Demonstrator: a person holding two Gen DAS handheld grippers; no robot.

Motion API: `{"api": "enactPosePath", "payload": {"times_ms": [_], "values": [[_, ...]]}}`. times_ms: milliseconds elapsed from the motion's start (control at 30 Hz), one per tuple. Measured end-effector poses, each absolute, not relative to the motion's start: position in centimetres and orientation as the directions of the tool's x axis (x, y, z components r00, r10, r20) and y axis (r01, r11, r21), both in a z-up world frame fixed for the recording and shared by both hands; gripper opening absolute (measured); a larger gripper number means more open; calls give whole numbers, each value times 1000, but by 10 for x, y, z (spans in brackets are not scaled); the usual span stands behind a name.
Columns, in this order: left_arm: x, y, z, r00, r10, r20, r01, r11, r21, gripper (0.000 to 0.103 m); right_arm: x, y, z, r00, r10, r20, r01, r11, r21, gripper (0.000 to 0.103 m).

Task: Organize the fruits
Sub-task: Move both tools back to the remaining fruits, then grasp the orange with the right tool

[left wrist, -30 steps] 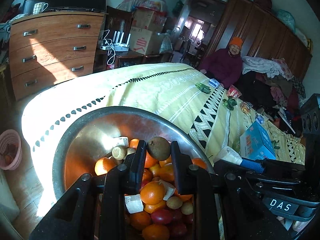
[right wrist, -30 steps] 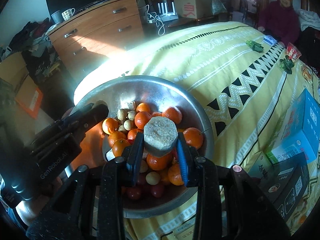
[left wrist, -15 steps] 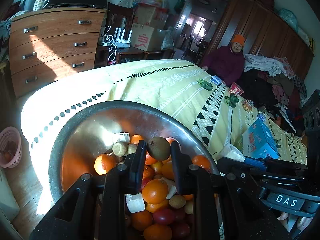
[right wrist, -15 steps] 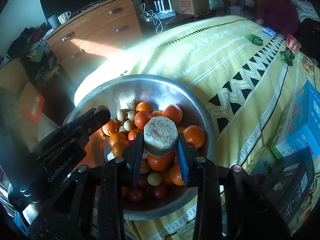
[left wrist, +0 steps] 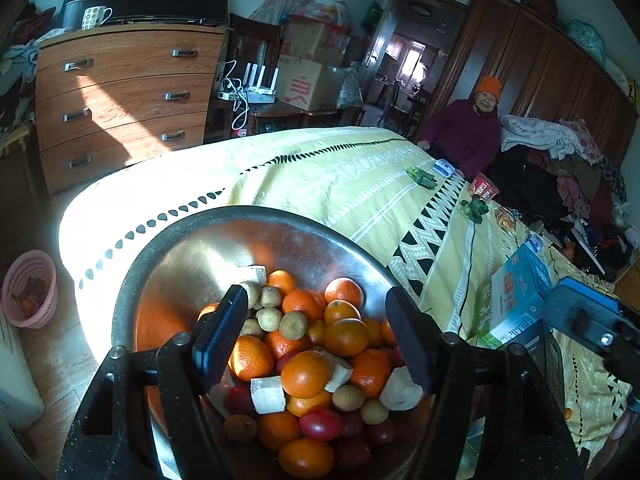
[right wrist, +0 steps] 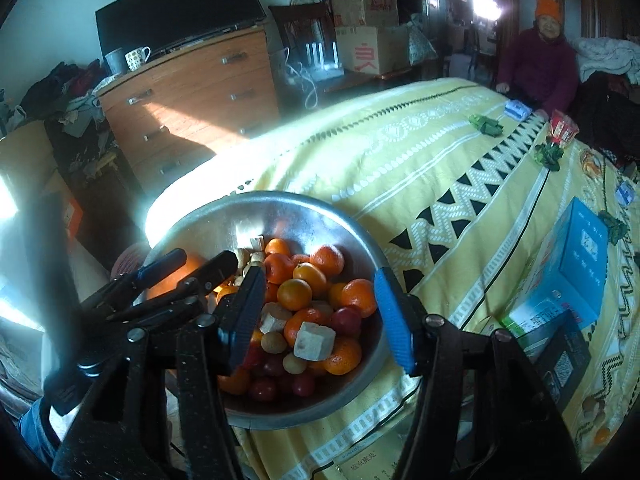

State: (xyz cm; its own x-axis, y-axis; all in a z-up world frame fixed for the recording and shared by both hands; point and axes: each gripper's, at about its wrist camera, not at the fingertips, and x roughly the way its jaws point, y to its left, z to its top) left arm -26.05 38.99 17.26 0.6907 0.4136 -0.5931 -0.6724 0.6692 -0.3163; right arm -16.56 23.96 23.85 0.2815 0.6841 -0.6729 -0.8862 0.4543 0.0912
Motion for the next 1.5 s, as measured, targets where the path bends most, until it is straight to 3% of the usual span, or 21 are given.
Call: {"api": "enactPosePath", "payload": {"times_ms": [133, 233, 500, 667, 833, 933, 1000, 1167, 1400, 1500], "values": [[-258, 361, 195, 729, 414, -545, -634, 709, -309, 72, -183, 180, 258, 341, 730, -592, -887, 459, 55, 62], [-247, 325, 215, 775, 382, -503, -570, 767, -295, 72, -187, 124, 255, 423, 712, -561, -858, 514, 5, 74], [-195, 186, 247, 891, 145, -430, -267, 933, -239, 73, -151, -16, 206, 550, 526, -649, -682, 731, 15, 74], [-159, 100, 235, 880, -32, -474, -72, 977, -201, 73, -137, -79, 175, 554, 451, -700, -571, 818, 75, 74], [-121, 46, 194, 805, -143, -576, 25, 978, -208, 73, -123, -134, 141, 539, 405, -739, -468, 873, 138, 74], [-96, 29, 164, 754, -165, -635, 27, 975, -221, 73, -110, -158, 122, 528, 380, -760, -429, 891, 147, 73], [-78, 22, 145, 724, -178, -666, 25, 972, -233, 73, -98, -169, 111, 528, 363, -768, -416, 899, 138, 66], [-37, 9, 108, 658, -188, -729, 17, 972, -236, 59, -45, -195, 88, 529, 332, -781, -356, 922, 151, 50], [2, -4, 83, 628, -196, -753, 31, 973, -227, 55, 37, -201, 60, 522, 266, -810, -322, 941, 102, 50], [23, -10, 74, 615, -214, -759, 50, 971, -233, 47, 53, -192, 51, 519, 240, -820, -343, 937, 56, 50]]}}
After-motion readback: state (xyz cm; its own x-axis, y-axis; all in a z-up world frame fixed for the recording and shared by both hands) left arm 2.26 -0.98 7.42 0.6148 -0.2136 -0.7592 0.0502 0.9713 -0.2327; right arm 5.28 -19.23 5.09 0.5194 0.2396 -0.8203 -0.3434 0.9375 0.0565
